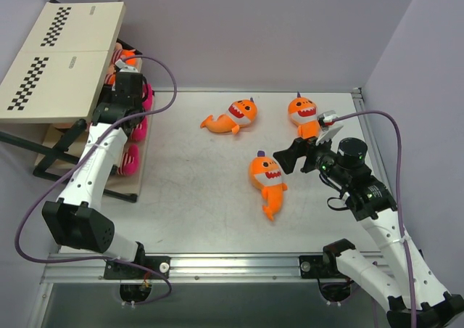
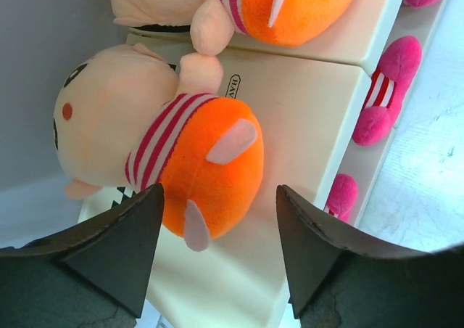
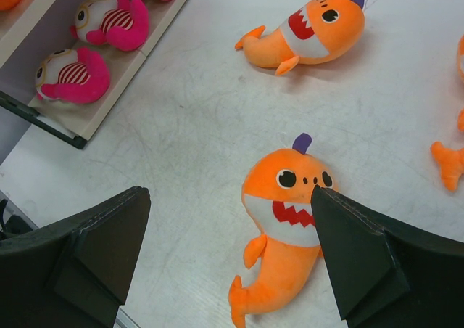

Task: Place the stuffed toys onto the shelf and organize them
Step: Place the stuffed toy onto shelf

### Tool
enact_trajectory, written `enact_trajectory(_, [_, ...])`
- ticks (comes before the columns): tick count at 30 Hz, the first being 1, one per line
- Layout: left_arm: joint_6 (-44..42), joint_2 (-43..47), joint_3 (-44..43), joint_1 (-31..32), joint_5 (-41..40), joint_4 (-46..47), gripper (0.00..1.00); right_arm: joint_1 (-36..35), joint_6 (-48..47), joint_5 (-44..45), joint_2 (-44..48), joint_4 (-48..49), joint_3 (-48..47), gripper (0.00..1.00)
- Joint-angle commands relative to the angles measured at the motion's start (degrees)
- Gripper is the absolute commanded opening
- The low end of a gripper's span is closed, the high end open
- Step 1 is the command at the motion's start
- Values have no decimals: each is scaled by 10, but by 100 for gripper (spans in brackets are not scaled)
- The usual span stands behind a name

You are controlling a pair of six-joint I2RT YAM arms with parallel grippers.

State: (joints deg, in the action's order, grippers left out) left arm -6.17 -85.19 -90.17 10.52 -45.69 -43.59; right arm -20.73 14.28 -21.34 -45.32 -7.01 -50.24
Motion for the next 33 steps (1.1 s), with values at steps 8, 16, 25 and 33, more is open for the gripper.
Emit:
enact_trajectory(8, [-34,48,3,20,-16,76,75,-5,3,-12,1,28,5,99])
enact_trajectory(16, [-74,76,46,38,-2,137,79,-5,7,-12,-2,31,10,99])
enact_trajectory(25, [-139,85,97,38,-5,181,86,-5,14,-16,-5,37,18,100])
enact_trajectory(33, [-226,101,167,40,-5,262,92,-5,21,-26,-11,45,26,99])
